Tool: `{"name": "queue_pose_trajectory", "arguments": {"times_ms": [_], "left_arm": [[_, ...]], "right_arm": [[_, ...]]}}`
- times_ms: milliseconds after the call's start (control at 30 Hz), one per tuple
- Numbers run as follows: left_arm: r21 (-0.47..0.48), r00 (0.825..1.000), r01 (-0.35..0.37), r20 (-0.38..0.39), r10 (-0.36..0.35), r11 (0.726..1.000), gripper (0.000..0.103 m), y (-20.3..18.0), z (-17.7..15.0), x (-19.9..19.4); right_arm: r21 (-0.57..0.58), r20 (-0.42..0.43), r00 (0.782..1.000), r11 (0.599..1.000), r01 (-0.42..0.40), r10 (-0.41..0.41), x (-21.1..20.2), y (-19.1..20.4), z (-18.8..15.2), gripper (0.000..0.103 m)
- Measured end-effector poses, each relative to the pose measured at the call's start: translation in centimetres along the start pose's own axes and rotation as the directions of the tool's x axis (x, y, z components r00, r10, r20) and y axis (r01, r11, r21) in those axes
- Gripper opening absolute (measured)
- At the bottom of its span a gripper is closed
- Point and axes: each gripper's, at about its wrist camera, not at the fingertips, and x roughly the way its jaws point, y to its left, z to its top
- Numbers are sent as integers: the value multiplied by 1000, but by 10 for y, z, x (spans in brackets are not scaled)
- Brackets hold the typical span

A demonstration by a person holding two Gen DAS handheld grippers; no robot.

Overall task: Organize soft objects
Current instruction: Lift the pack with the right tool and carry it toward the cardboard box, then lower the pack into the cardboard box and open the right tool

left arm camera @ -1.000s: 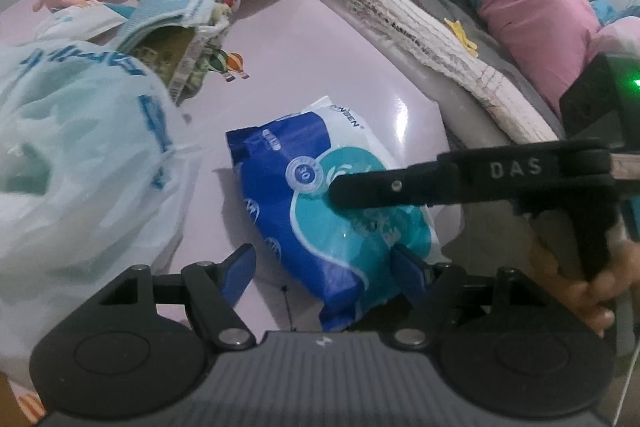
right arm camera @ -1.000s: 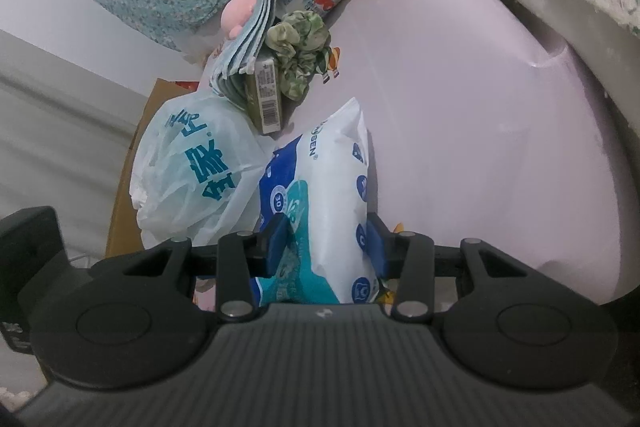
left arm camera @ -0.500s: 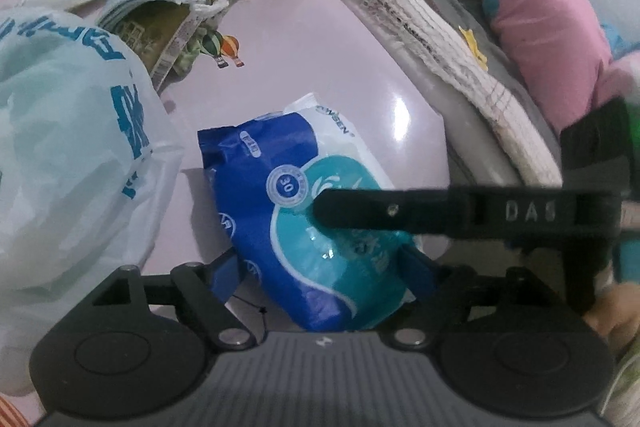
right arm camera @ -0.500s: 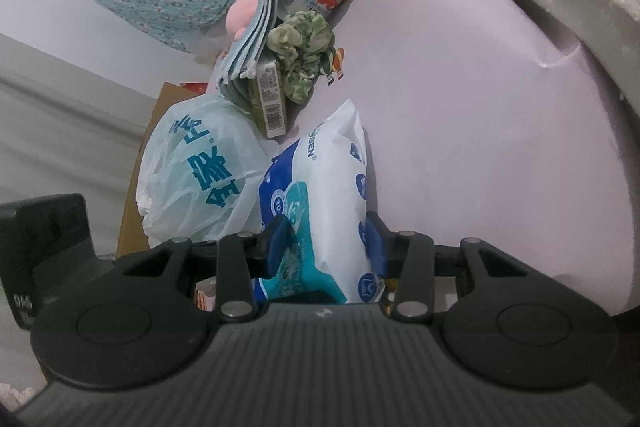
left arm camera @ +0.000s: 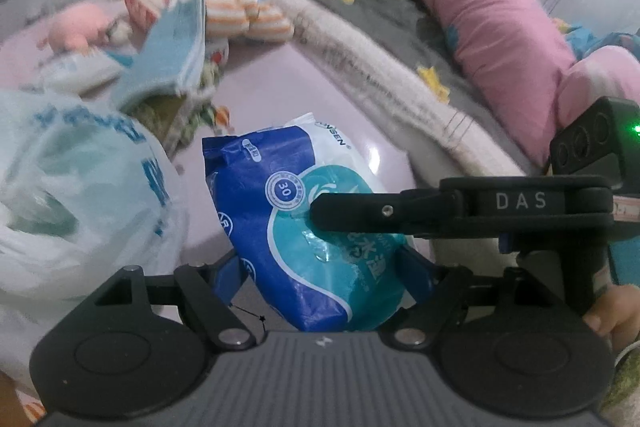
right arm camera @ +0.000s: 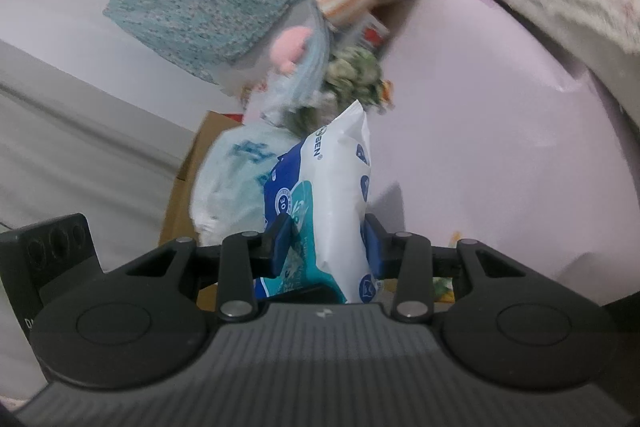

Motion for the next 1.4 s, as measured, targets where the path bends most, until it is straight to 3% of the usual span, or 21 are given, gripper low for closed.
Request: {"name": "queue_pose_trajectory", "arguments": {"times_ms": [400,567,700,933,1133,1400], "left_arm": [[-19,981,-28,190,31,999,80,23,6,-82],[-81,959,-91,261,109,993,80,55,2,-122],[-174,938,-161,281,206,972,81,97,-2,-158],[-335,901,-278,234,366,900,81,204,-6,-208],[-414,914,-295,140,381,861,82,307,12,-218],[-439,935,-315,9,355,841,82,413,25,-197]], "right_arm": [[-160,51,997,986,-41,50,-7,94,8,37],[-234,4,995,967,-99,103,23,146,15,37],[-282,-90,984,943,-175,155,70,194,20,37],[-291,-285,938,915,-279,195,188,283,24,37],[-262,-362,919,930,-259,154,284,338,22,37],[-96,-365,926,986,-138,94,376,338,16,38]]}}
